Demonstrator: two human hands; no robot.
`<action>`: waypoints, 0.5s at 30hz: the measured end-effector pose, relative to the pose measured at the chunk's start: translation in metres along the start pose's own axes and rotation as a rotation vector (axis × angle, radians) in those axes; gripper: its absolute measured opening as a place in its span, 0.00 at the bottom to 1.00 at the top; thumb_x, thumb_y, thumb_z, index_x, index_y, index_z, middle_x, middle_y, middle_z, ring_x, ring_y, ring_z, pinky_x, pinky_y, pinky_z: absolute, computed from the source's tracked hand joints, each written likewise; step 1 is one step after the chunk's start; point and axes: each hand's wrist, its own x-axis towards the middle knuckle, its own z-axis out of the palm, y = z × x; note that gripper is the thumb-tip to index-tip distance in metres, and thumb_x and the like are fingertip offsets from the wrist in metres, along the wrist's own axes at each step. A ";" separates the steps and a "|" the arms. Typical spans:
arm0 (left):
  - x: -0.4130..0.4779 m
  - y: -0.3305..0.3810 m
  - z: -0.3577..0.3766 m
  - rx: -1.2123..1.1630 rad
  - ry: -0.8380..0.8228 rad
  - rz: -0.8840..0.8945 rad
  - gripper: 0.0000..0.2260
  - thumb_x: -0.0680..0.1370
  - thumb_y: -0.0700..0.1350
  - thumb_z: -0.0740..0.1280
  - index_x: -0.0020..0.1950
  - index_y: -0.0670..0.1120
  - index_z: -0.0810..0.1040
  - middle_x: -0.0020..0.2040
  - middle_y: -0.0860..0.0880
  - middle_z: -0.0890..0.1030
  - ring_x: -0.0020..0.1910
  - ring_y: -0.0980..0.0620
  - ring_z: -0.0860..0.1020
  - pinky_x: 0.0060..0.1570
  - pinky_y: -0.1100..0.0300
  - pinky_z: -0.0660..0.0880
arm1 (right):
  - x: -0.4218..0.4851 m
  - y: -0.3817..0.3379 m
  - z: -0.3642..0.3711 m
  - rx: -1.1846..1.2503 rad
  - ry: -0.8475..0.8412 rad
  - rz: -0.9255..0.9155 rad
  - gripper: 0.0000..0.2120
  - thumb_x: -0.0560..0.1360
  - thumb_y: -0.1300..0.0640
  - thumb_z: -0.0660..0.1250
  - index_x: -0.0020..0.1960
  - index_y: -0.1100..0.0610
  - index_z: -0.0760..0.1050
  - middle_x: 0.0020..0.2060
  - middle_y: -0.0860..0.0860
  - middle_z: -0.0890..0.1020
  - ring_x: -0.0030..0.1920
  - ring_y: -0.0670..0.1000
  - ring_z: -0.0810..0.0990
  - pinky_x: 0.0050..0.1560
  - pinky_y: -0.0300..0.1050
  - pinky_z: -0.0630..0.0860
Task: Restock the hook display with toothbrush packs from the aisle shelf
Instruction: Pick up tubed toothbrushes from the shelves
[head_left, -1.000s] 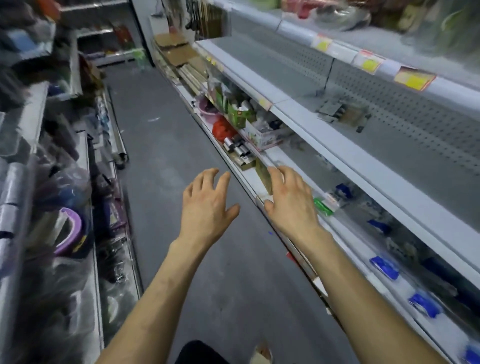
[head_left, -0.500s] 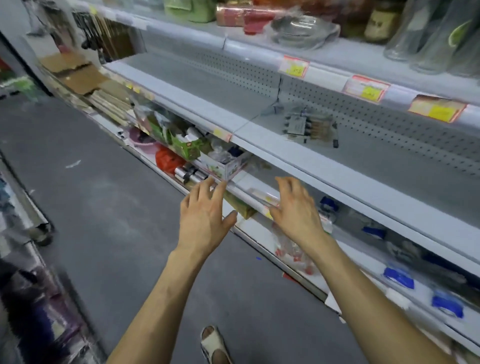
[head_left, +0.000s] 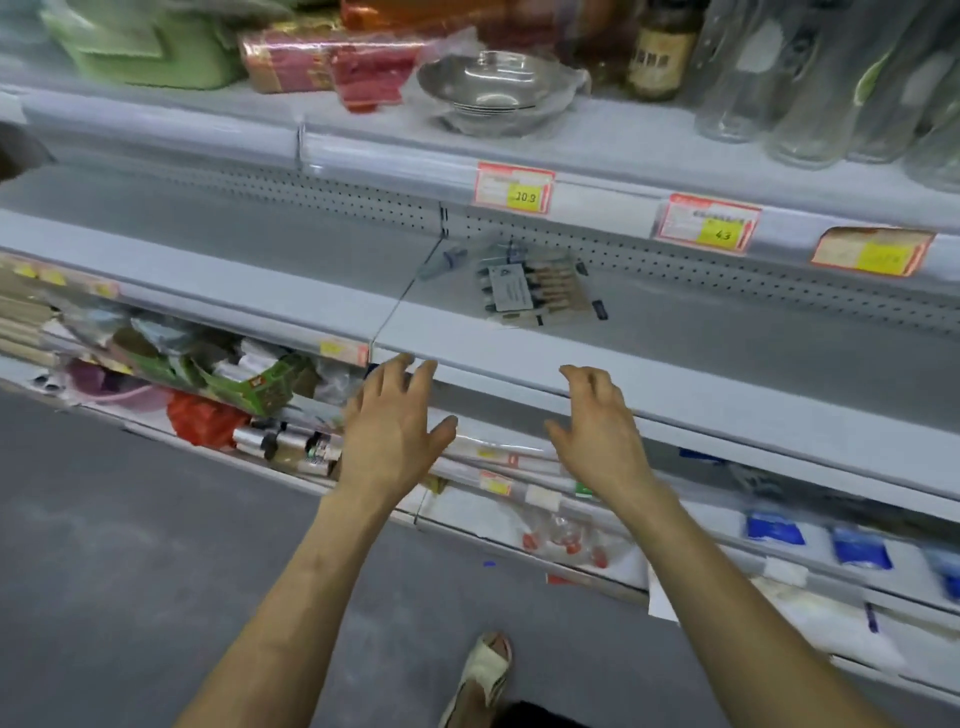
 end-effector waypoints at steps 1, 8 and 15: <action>0.014 0.000 0.003 -0.002 -0.002 0.018 0.32 0.76 0.57 0.72 0.77 0.49 0.69 0.77 0.45 0.69 0.76 0.40 0.67 0.69 0.39 0.68 | 0.012 0.003 0.002 0.007 0.007 0.016 0.31 0.79 0.55 0.70 0.79 0.57 0.63 0.74 0.58 0.67 0.72 0.61 0.69 0.70 0.59 0.70; 0.097 -0.016 0.023 0.043 -0.007 0.083 0.32 0.78 0.58 0.70 0.79 0.49 0.67 0.79 0.45 0.67 0.76 0.41 0.66 0.71 0.38 0.69 | 0.078 0.011 0.022 0.086 0.008 0.110 0.31 0.81 0.54 0.70 0.80 0.56 0.62 0.75 0.57 0.66 0.73 0.60 0.67 0.71 0.57 0.70; 0.156 -0.034 0.051 0.037 -0.032 0.156 0.31 0.80 0.59 0.70 0.79 0.50 0.66 0.79 0.45 0.67 0.77 0.41 0.66 0.71 0.42 0.68 | 0.124 0.022 0.047 0.156 0.016 0.204 0.30 0.81 0.54 0.69 0.79 0.57 0.62 0.76 0.58 0.65 0.74 0.61 0.66 0.70 0.55 0.70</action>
